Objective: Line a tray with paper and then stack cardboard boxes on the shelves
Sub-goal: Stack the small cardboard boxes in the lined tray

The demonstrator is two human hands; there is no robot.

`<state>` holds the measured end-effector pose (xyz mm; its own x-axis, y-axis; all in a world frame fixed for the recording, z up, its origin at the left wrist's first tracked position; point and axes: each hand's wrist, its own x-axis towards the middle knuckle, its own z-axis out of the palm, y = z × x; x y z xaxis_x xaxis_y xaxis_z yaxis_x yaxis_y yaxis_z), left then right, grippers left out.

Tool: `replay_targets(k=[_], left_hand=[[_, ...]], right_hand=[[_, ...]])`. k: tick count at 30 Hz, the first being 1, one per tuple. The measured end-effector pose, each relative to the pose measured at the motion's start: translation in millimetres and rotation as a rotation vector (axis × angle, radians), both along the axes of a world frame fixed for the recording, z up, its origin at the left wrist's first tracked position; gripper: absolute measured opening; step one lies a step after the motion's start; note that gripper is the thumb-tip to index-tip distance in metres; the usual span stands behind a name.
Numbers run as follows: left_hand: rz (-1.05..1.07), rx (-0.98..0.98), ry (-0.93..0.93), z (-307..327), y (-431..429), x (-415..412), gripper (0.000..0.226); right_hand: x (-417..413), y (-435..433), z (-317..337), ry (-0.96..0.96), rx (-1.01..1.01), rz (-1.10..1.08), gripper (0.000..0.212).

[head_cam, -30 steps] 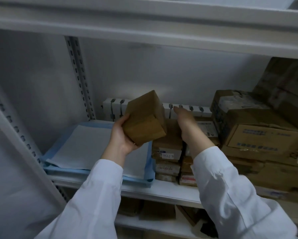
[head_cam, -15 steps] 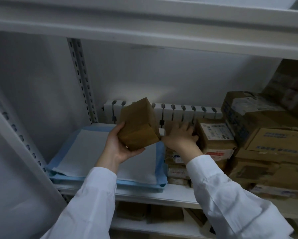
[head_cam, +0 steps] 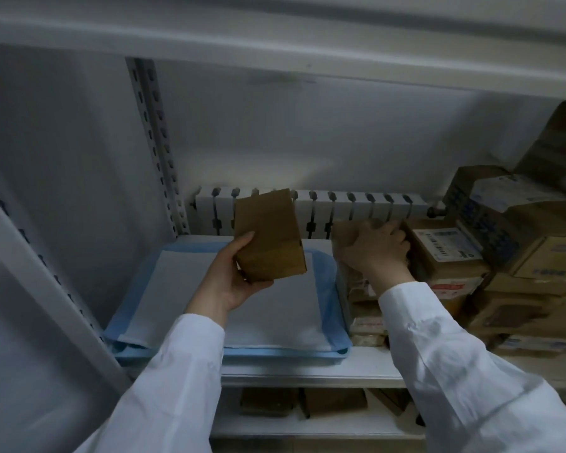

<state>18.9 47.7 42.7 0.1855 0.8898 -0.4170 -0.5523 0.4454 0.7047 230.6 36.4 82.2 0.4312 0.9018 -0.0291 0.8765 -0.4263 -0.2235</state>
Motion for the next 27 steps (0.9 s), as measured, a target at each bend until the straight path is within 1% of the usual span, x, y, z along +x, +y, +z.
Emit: replay_targets(k=[2,4,5,7,10,13,15,17,18,20,21,22,23,26,27], left_hand=[[-0.004,0.003,0.018,-0.9,3.5,-6.1,0.027],[-0.011,0.009,0.023,-1.5,8.2,-13.4,0.021],[-0.015,0.014,0.025,-1.6,9.5,-17.1,0.023],[-0.007,0.023,0.030,-2.8,12.5,-27.6,0.035],[0.073,0.013,0.028,-9.5,16.9,-48.3,0.051],[0.144,-0.002,0.062,-17.7,18.4,-71.0,0.052],[0.187,-0.024,0.113,-23.5,19.1,-83.6,0.047],[0.222,-0.036,0.125,-28.1,19.9,-94.5,0.041],[0.217,-0.033,0.121,-29.2,20.5,-98.7,0.039],[0.196,-0.032,0.117,-33.7,23.2,-107.5,0.041],[0.195,-0.045,0.122,-37.6,25.4,-112.9,0.042],[0.199,-0.062,0.140,-42.0,27.4,-117.5,0.043],[0.205,-0.079,0.156,-46.5,29.3,-121.7,0.044],[0.229,-0.106,0.186,-55.5,32.6,-130.2,0.047],[0.240,-0.113,0.186,-57.2,33.2,-132.1,0.047]], right_hand=[[-5.5,4.3,2.2,0.051,0.059,-0.020,0.091],[-13.7,8.4,6.3,0.075,0.133,-0.003,0.094],[-17.9,10.1,8.4,0.093,0.161,0.010,0.094],[-29.5,12.9,12.4,0.142,0.202,0.033,0.093],[-48.2,17.8,12.0,0.266,0.255,0.061,0.093],[-64.2,24.8,4.7,0.471,0.290,0.065,0.092],[-73.5,30.5,-0.3,0.639,0.329,0.059,0.091],[-85.9,37.2,-4.9,0.815,0.348,0.062,0.091],[-91.1,41.1,-7.6,0.905,0.347,0.057,0.093],[-101.1,50.8,-14.9,1.074,0.319,0.014,0.106],[-106.3,55.6,-18.9,1.133,0.299,-0.009,0.113],[-110.8,58.3,-21.7,1.175,0.289,-0.017,0.115],[-116.5,59.1,-22.1,1.196,0.280,-0.011,0.112],[-130.4,62.6,-26.6,1.200,0.239,0.017,0.091],[-134.2,64.0,-28.5,1.198,0.218,0.021,0.090]])
